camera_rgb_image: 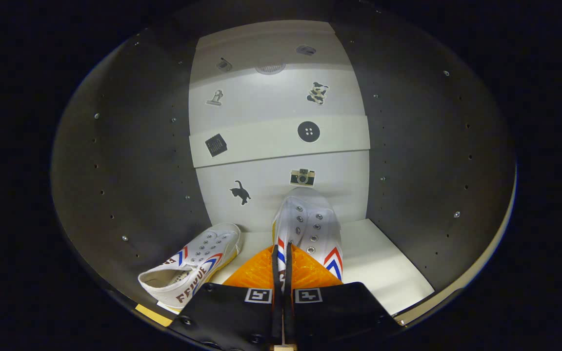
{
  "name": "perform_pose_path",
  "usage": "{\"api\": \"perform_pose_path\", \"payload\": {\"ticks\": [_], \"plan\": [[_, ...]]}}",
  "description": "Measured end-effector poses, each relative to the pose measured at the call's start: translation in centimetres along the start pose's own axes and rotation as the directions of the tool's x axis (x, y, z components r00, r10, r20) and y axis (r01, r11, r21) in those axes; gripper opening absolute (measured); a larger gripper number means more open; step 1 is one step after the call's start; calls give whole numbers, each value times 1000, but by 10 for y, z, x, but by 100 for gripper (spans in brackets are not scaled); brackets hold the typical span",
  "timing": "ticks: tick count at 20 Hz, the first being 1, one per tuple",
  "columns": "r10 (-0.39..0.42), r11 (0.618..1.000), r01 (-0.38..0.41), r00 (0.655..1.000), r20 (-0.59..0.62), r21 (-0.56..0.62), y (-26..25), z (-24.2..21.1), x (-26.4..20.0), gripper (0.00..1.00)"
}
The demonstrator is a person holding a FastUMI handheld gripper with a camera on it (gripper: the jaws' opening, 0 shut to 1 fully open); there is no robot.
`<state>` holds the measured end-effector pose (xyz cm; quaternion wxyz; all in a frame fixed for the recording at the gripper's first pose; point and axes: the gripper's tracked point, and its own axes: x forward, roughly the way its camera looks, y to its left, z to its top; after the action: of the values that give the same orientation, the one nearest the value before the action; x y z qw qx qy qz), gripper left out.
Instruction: Open the shoe cabinet door, grab the shoes and put them into the shoe cabinet, then close the shoe cabinet door.
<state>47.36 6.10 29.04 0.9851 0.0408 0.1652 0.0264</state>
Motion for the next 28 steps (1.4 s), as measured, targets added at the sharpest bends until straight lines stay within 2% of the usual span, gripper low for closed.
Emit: {"api": "perform_pose_path", "payload": {"ticks": [1, 2, 3, 6, 7, 17, 28], "plan": [[-1, 1000, 1, 1000, 3, -13, 0, 1, -4, 6], [-2, 1000, 2, 1000, 13, -31, 1, 2, -6, 16], [9, 998, -8, 1000, 29, -57, 5, 8, -15, 21], [10, 993, 0, 996, 84, -120, 11, 17, -53, 100], [19, 992, -6, 995, 102, -126, 15, 20, -71, 97], [111, 985, -81, 972, 205, -152, 23, 21, -271, 97], [171, 978, -143, 966, 195, -150, -20, -13, -438, 97]]}}
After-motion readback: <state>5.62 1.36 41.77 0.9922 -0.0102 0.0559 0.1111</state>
